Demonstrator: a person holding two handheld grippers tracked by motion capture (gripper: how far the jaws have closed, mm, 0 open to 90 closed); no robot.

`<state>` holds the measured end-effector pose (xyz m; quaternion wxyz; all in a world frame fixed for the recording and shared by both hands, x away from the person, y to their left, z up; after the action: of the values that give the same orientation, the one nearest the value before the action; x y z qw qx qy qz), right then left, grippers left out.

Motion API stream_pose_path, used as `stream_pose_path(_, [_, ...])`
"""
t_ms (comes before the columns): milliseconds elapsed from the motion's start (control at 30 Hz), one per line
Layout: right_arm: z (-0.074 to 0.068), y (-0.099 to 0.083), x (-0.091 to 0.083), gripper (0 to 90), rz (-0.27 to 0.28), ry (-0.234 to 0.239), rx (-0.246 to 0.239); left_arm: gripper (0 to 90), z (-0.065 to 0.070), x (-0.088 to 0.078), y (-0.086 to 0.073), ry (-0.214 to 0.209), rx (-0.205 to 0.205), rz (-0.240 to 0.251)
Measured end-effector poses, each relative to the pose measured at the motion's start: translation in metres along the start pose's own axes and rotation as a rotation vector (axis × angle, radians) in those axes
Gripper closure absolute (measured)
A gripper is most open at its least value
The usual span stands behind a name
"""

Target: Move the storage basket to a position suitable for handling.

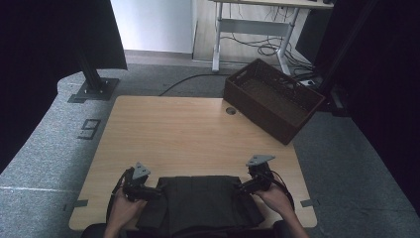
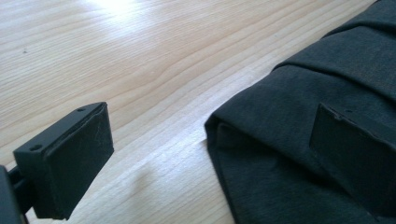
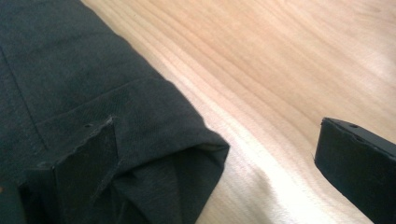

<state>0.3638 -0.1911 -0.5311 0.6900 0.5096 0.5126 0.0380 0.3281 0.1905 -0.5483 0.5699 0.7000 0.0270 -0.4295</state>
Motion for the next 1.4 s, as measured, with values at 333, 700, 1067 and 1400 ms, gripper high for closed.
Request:
stream_pose_path(333, [0.011, 0.011, -0.006, 0.0, 0.019, -0.025, -0.015, 0.0, -0.022, -0.003, -0.01, 0.053, -0.03, -0.012])
stream_pose_path(700, [0.031, 0.022, -0.014, 0.0, 0.044, -0.05, 0.0, 0.0, -0.044, -0.003, -0.022, 0.106, -0.08, -0.047])
stream_pose_path(1067, [0.053, 0.033, -0.021, 0.0, 0.052, -0.086, -0.007, 0.0, -0.051, 0.005, -0.031, 0.137, -0.073, -0.118])
stream_pose_path(1400, [0.071, 0.043, -0.025, 0.0, 0.041, -0.124, 0.002, 0.0, -0.051, 0.008, -0.031, 0.133, -0.094, -0.116])
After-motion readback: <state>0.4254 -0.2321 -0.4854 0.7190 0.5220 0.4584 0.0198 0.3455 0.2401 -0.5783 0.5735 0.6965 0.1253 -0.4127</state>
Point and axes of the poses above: each handheld gripper's, and its own axes: x roughly forward along the jaws, y roughly out of its top, z roughly to its right, the point moved 4 cm from there along x, roughly forward along the jaws, and after that the axes turned 3 degrees about z, right-handed, at the moved point
